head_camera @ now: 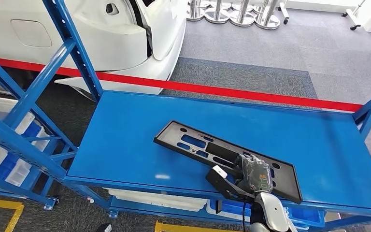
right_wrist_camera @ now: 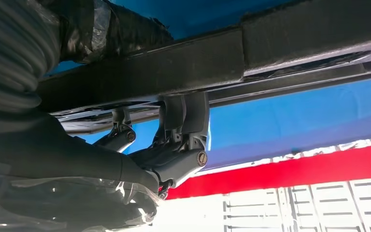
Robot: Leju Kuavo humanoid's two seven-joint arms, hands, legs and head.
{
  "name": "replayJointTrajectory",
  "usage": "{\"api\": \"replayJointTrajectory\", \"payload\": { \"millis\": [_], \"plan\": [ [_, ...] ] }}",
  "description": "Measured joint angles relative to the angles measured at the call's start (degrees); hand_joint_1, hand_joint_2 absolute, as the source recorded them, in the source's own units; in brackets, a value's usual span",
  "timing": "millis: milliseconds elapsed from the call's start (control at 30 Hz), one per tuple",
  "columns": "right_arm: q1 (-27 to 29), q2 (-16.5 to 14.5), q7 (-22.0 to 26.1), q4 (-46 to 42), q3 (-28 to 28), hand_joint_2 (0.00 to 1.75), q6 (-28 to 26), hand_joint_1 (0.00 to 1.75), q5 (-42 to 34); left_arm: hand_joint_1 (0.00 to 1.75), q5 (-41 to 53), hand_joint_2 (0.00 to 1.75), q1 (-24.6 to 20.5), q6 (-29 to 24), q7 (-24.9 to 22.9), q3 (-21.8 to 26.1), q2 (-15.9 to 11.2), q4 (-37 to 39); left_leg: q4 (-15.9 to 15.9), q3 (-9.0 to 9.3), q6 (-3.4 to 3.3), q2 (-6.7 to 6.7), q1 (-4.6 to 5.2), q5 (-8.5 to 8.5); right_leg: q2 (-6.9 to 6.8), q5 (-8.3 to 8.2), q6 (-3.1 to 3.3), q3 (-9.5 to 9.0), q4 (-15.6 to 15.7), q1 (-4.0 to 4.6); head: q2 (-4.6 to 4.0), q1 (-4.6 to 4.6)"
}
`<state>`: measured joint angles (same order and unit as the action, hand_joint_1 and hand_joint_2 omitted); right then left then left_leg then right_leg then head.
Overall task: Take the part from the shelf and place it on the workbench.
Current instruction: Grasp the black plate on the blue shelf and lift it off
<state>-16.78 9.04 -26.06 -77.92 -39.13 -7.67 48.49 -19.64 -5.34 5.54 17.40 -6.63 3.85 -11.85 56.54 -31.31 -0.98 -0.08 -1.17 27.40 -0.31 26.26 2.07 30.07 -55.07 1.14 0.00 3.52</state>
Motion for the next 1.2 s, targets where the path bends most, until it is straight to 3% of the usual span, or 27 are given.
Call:
{"api": "replayJointTrajectory", "payload": {
  "millis": [67, 133, 167, 233, 300, 333, 367, 433, 500, 567, 633, 700, 767, 800, 833, 867, 967, 1033, 1133, 1200],
  "plan": [
    [0.0, 0.1, 0.0, -0.2, 0.0, 1.75, 0.0, 1.75, -0.5, 0.0, 0.0, 0.0, 0.0, -0.1, 0.0, 0.0, 0.1, 0.0, -0.5, 0.17, 0.7, 0.06, -0.13, -0.18, -0.12, -0.32, 0.35, -0.34, 1.0, 0.19, 0.0, -0.05],
    [0.0, 0.1, 0.0, -0.3, 0.0, 1.75, -0.4, 1.75, -1.3, 0.0, -0.1, 0.0, -0.1, -0.3, 0.0, 0.0, 0.2, 0.0, 0.0, 0.11, 1.27, 0.05, 0.05, 0.64, -0.24, -1.13, 0.21, -1.36, 3.0, -0.12, 0.0, 0.03],
    [0.0, 0.1, 0.2, -0.4, 0.0, 1.75, -0.7, 1.75, -1.9, 0.0, -0.2, 0.0, -0.1, -0.5, 0.0, 0.0, 0.1, 0.0, 1.7, -0.65, 1.48, 0.02, 0.16, 1.92, -0.32, -1.56, 0.12, -1.84, 3.9, -0.32, 0.0, 0.1],
    [0.2, 0.1, 1.2, -0.4, 0.0, 1.75, -2.0, 1.75, -4.1, 0.0, -0.5, 0.0, 0.0, -0.8, -0.1, 0.0, -0.1, 0.0, 8.6, -3.92, 1.78, 0.0, 0.17, 5.62, -0.39, -1.84, 0.07, -2.02, 4.5, -0.46, 0.0, 0.19],
    [0.4, 0.1, 3.3, -0.8, 0.0, 1.75, -4.0, 1.75, -7.9, 0.0, -0.7, 0.0, 0.2, -1.0, 0.0, 0.0, -0.6, 0.0, 14.3, -6.65, 2.17, 0.02, 0.02, 7.24, -0.26, -1.71, 0.01, -1.82, 4.1, -0.51, 0.0, 0.2],
    [0.4, 0.1, 4.8, -1.3, 0.1, 1.75, -5.2, 1.75, -10.4, 0.0, -0.9, 0.0, 0.3, -1.1, 0.0, 0.0, -0.7, 0.0, 14.3, -6.63, 2.41, 0.03, -0.1, 6.43, -0.11, -1.53, -0.1, -1.72, 3.8, -0.57, 0.0, 0.2],
    [0.4, 0.1, 6.5, -2.0, 0.2, 1.75, -6.5, 1.75, -13.4, 0.0, -1.0, 0.0, 0.3, -1.1, 0.1, 0.0, -0.9, 0.0, 12.0, -5.46, 2.67, 0.05, -0.28, 4.71, 0.09, -1.26, -0.3, -1.63, 3.3, -0.68, 0.0, 0.21],
    [0.4, 0.1, 10.0, -4.1, 0.6, 1.75, -9.1, 1.75, -20.0, 0.0, -1.3, 0.0, 0.2, -1.3, 0.2, 0.0, -1.0, 0.0, 5.0, -1.75, 3.08, -0.01, -0.68, 1.63, 0.46, -0.29, -0.99, -1.26, 1.6, -0.76, 0.0, 0.25],
    [0.6, 0.1, 13.3, -7.0, 1.3, 1.75, -11.5, 1.75, -27.1, 0.0, -1.7, 0.0, 0.1, -1.5, 0.3, 0.0, -1.1, 0.0, 1.5, 0.14, 2.44, -0.29, -0.8, 1.02, 0.73, 0.64, -1.61, -0.77, 0.0, -0.62, 0.0, 0.17],
    [1.7, 0.1, 16.9, -10.7, 2.1, 1.75, -13.4, 1.75, -35.2, 0.0, -2.1, 0.0, 0.0, -1.8, 0.3, 0.0, -1.1, 0.0, 1.6, -0.01, 1.31, -0.47, -0.74, 1.21, 0.84, 0.9, -1.88, -0.49, -0.6, -0.61, -0.01, 0.09],
    [3.0, 0.3, 20.8, -14.8, 3.1, 1.75, -15.1, 1.75, -44.6, 0.0, -2.6, 0.0, 0.1, -2.1, 0.4, 0.0, -0.9, 0.0, 1.6, -0.23, 0.69, -0.41, -0.81, 0.99, 0.76, 1.83, -2.32, 0.07, -1.8, -0.75, -0.01, 0.03],
    [3.8, 0.5, 24.2, -19.0, 4.4, 1.75, -16.4, 1.75, -53.2, 0.0, -3.1, 0.0, 0.2, -2.4, 0.5, 0.0, -0.4, 0.0, 1.5, -0.54, 0.29, -0.36, -0.85, 0.74, 0.62, 5.26, -2.97, 2.57, -7.4, -0.99, 0.0, -0.15],
    [4.7, 0.8, 26.0, -23.1, 5.8, 1.75, -17.1, 1.75, -58.3, 0.0, -3.4, 0.0, 0.2, -2.8, 0.5, 0.0, -0.1, 0.0, 1.5, -0.85, 0.12, -0.37, -0.74, 0.65, 0.52, 8.94, -3.39, 6.33, -15.5, -1.23, 0.0, -0.23],
    [5.1, 0.9, 26.3, -24.9, 6.4, 1.75, -17.2, 1.75, -59.3, 0.0, -3.5, 0.0, 0.3, -2.9, 0.5, 0.0, 0.0, 0.1, 1.5, -0.9, 0.09, -0.37, -0.67, 0.65, 0.5, 9.49, -3.38, 7.54, -17.9, -1.28, 0.0, -0.22],
    [5.5, 1.1, 26.4, -26.3, 6.8, 1.75, -17.3, 1.75, -59.8, 0.0, -3.5, 0.0, 0.3, -2.9, 0.5, 0.0, 0.1, 0.1, 1.5, -0.9, 0.06, -0.4, -0.58, 0.67, 0.5, 8.89, -3.2, 7.84, -18.1, -1.27, 0.0, -0.23],
    [5.8, 1.3, 26.5, -27.6, 7.2, 1.75, -17.3, 1.75, -60.0, 0.0, -3.5, 0.0, 0.3, -2.9, 0.5, 0.0, 0.1, 0.1, 1.5, -0.84, 0.03, -0.45, -0.46, 0.7, 0.5, 7.16, -2.8, 7.09, -16.1, -1.2, 0.0, -0.24],
    [6.2, 1.8, 26.6, -31.0, 8.2, 1.75, -17.3, 1.75, -60.1, 0.0, -3.7, 0.0, 0.2, -2.8, 0.5, 0.0, 0.1, 0.1, 1.2, -0.68, 0.12, -0.62, -0.26, 0.7, 0.44, 1.03, -0.6, 2.27, -4.2, -0.45, 0.0, -0.18],
    [6.3, 1.9, 26.7, -32.6, 8.5, 1.75, -17.3, 1.75, -60.2, 0.0, -3.7, 0.0, 0.2, -2.8, 0.5, -0.1, 0.2, 0.1, 0.9, -0.76, 0.51, -0.62, -0.37, 0.59, 0.32, 0.07, 0.22, 1.07, -1.0, 0.06, 0.0, -0.14],
    [6.9, 2.0, 27.7, -34.5, 9.1, 1.75, -17.3, 1.75, -62.0, 0.0, -3.8, 0.0, 0.2, -2.8, 0.5, 0.0, 0.3, 0.1, 0.8, -0.65, 1.37, -0.51, -0.27, 0.88, 0.11, -0.6, 0.03, 0.12, 1.2, -0.19, 0.0, -0.1],
    [7.1, 2.1, 29.1, -35.8, 9.6, 1.75, -17.3, 1.75, -64.3, 0.0, -4.0, 0.0, 0.2, -2.9, 0.5, 0.0, 0.2, 0.1, 4.2, -2.16, 1.73, -0.38, -0.13, 3.31, -0.07, -1.25, -0.17, -0.76, 3.0, -0.55, 0.0, 0.02]
  ]
}}
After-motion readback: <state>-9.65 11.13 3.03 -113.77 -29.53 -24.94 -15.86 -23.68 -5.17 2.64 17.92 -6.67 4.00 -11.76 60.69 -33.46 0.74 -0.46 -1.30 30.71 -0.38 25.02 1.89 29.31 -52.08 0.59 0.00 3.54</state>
